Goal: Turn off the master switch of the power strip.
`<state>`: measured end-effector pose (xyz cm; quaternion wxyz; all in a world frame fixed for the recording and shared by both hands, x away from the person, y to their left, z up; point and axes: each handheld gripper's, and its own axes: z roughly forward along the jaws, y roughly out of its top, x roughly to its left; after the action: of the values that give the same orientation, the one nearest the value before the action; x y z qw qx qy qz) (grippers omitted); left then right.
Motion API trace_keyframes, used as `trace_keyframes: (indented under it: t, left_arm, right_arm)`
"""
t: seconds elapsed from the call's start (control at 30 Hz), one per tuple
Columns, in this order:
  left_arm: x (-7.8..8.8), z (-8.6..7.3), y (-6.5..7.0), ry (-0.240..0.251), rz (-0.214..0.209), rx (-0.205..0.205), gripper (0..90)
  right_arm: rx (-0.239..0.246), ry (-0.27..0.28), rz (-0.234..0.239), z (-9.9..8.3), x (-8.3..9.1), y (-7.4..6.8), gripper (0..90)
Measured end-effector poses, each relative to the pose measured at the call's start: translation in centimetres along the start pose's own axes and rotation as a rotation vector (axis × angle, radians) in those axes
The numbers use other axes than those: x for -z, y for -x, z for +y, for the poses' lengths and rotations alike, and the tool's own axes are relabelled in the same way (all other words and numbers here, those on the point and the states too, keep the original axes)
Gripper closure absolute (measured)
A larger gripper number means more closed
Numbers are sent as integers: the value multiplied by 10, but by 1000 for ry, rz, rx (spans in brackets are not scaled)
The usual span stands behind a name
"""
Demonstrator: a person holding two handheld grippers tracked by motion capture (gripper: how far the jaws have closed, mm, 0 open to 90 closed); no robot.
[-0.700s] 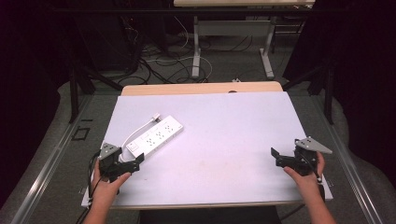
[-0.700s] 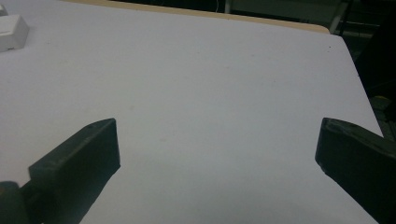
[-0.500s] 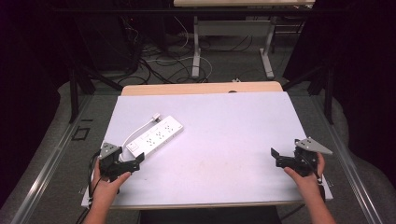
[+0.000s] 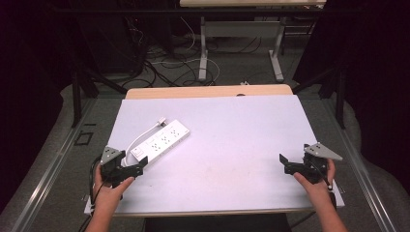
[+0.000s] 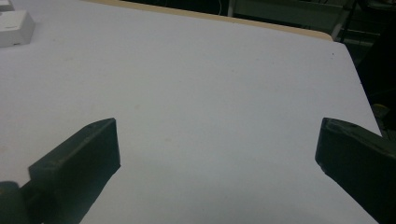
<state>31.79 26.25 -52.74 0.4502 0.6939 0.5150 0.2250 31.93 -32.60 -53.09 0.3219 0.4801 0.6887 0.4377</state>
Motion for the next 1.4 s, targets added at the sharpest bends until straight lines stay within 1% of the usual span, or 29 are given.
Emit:
trace_keyframes:
  t: [0.03, 0.07, 0.13, 0.17, 0.2, 0.33, 0.37, 0.4, 0.43, 0.5, 0.53, 0.6, 0.63, 0.67, 0.73, 0.77, 0.8, 0.83, 0.87, 1.0, 1.03, 1.07, 1.13, 1.23, 1.27, 1.3, 1.33, 1.4]
  left_arm:
    - [0, 1, 0, 1, -2, -7, 64]
    - [1, 3, 2, -4, 2, -23, 64]
    - [2, 4, 2, -2, 1, -27, 64]
    - [2, 7, 4, -5, 5, -45, 69]
    - [3, 9, 5, -9, 4, -49, 76]
    - [4, 15, 6, -12, 5, -60, 80]
    - [4, 17, 7, -10, 3, -60, 81]
    - [4, 18, 8, -6, -1, -56, 84]
    - [5, 21, 9, -10, -6, -61, 88]
    - [5, 22, 10, -6, -6, -60, 92]
    - [6, 23, 11, -15, -10, -64, 95]
    - [6, 25, 11, -18, -16, -60, 99]
    - [7, 26, 12, -24, -19, -55, 99]
    - [7, 27, 12, -18, -22, -51, 105]
    - [7, 28, 12, -21, -25, -52, 108]
    - [7, 29, 12, -26, -26, -49, 110]
    - [7, 29, 12, -28, -26, -55, 115]
    - [7, 30, 12, -27, -27, -54, 118]
    - [7, 30, 12, -27, -29, -52, 121]
    - [8, 32, 12, -58, -34, -71, 127]
    - [8, 32, 12, -62, -36, -78, 128]
    - [9, 33, 13, -66, -36, -83, 128]
    - [10, 35, 14, -79, -38, -91, 129]
    - [12, 39, 15, -100, -31, -129, 135]
    - [13, 39, 15, -106, -32, -129, 138]
    - [13, 40, 16, -112, -27, -137, 139]
    - [14, 41, 15, -118, -19, -154, 139]
    - [16, 42, 15, -123, -15, -164, 143]
  right_arm:
    - [1, -6, 3, 0, 1, 0, 0]
    - [0, -15, 2, 0, 1, 0, 0]
    - [-7, -16, 0, 0, 2, 0, 0]
    - [6, -17, 2, 0, 1, 1, 0]
    - [-4, -17, 0, 0, 1, 0, 0]
    - [-13, -17, 2, 0, 2, -1, 0]
    - [-13, -17, 2, 0, 2, -1, 0]
    - [3, -8, 6, 0, 2, 0, 0]
    - [-7, -11, 3, 0, 2, 0, 0]
    - [-7, -10, 5, 0, 3, 0, 0]
    - [-7, -10, 4, 0, 3, 0, 0]
    - [-12, -11, 2, 0, 3, 0, 0]
    - [-12, -11, 2, 0, 3, 0, 0]
    - [1, -4, 2, 0, 2, 1, 0]
    - [2, -6, 4, 0, 2, 1, 0]
    - [-8, -9, 2, -1, 3, 0, 0]
    - [2, -7, 1, -1, 2, 1, 0]
    - [-11, -11, 1, -1, 2, 0, 0]
    - [-14, -12, 2, -1, 2, -1, 0]
    - [-11, -8, 3, -1, 2, 0, 0]
    - [-11, 2, -2, -1, 1, 0, 0]
    - [-14, 25, -11, -2, -1, -1, 0]
    - [-15, 2, -3, -1, 1, -1, 0]
    - [-9, -2, 4, -1, 2, 0, 0]
    - [-19, -5, 4, -1, 2, -1, 0]
    - [-17, -14, 1, -1, 3, -1, 0]
    - [-17, -14, 1, -1, 3, -1, 0]
    - [-14, -17, 1, 0, 3, -1, 0]
